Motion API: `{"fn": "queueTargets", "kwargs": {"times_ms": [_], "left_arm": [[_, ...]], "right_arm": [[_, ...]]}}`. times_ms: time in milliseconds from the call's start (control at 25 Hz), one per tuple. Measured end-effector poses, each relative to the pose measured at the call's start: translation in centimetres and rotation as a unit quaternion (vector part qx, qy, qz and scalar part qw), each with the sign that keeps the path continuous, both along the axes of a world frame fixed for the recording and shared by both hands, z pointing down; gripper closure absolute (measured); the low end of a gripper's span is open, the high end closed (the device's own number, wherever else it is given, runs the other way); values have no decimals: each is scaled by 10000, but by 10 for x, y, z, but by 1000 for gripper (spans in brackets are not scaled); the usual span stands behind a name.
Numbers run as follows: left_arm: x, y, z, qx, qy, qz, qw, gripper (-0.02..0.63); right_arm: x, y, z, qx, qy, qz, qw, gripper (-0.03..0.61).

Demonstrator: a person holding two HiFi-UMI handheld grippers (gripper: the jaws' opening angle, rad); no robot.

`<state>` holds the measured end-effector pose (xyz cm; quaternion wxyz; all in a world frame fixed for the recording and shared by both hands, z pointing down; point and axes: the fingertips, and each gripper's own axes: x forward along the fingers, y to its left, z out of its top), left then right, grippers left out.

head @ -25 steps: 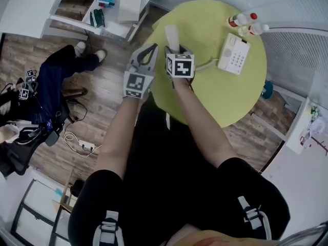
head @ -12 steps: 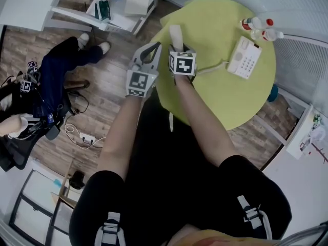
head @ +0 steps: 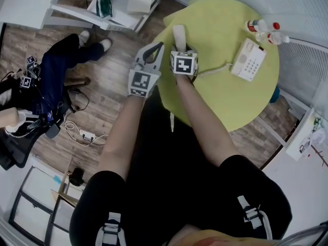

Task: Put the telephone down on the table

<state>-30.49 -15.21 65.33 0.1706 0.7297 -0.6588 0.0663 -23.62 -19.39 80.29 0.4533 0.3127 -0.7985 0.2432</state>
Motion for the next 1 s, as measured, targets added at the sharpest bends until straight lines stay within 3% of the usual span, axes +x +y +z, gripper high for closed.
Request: {"fn": "queueTargets", "kwargs": {"times_ms": [200,520,760,1000], "left_arm": [[-1,2,-4,10,-9,13,10000,601],[-1,-1,-23,145,-1,-1,9999,601],[6,2,-46,235,-79,94,9996,601],[24,9,-76,319,-136,246,9991,601]], "right_arm": [[-1,2,-4,-63,79,-18,9999,350],[4,-11,-34,215,-54,-49,9997,327],[6,-16,-83,512,-392,-52,9979,327],[14,-5,-134,774,-837,-525,9921,328]]}}
